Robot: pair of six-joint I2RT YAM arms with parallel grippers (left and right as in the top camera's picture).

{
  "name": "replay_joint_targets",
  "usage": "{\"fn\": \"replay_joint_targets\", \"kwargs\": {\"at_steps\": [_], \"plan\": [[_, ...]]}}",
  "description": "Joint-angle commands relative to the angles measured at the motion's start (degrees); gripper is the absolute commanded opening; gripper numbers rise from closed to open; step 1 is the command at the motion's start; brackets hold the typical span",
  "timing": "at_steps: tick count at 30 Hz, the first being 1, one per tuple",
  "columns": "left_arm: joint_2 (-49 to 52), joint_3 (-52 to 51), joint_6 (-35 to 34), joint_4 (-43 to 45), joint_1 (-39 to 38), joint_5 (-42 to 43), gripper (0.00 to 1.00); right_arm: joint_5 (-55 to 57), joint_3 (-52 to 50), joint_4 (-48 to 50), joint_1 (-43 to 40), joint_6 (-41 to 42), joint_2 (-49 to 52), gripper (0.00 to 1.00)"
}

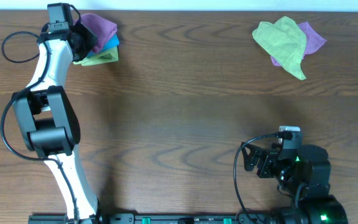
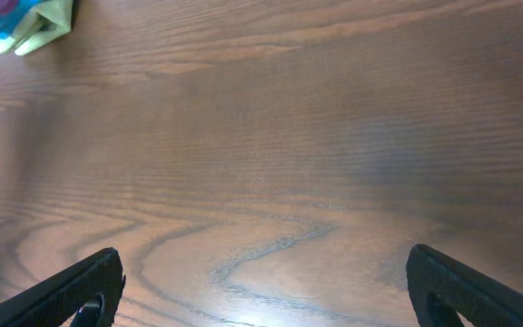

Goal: Fold the cloth
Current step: 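Carry the folded purple cloth to the blue-yellow pile with left gripper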

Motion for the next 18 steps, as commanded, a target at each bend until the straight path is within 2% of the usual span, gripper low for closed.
{"fn": "replay_joint_targets", "kwargs": {"at_steps": [1, 6, 8, 10, 14, 18], "plan": [[0.9, 1.2, 3.7, -1.2, 0.5, -3.8, 0.1, 0.0, -0.1, -0.1, -0.5, 1.0, -0.3, 0.99], [0.9, 1.2, 4.2, -1.5, 0.5, -4.5, 0.22, 0.0, -0.2, -0.1, -0.5, 1.0, -0.3, 0.99], [0.9, 1.2, 4.2, -1.6, 0.5, -4.7, 0.32, 0.0, -0.2, -0.1, -0.5, 1.0, -0.3, 0.99], [0.9, 1.2, 4.3, -1.6, 0.7, -4.8, 0.48, 0.0, -0.1, -0.1, -0.5, 1.0, -0.3, 0.99], [0.8, 1.2, 5.2, -2.1, 1.4, -4.6, 0.6, 0.0, -0.2, -0.1, -0.5, 1.0, -0.3, 0.99], [0.5, 1.2, 7.3, -3.0, 2.1, -4.6, 0.82, 0.0, -0.2, -0.1, -0.5, 1.0, -0.3, 0.99]]}}
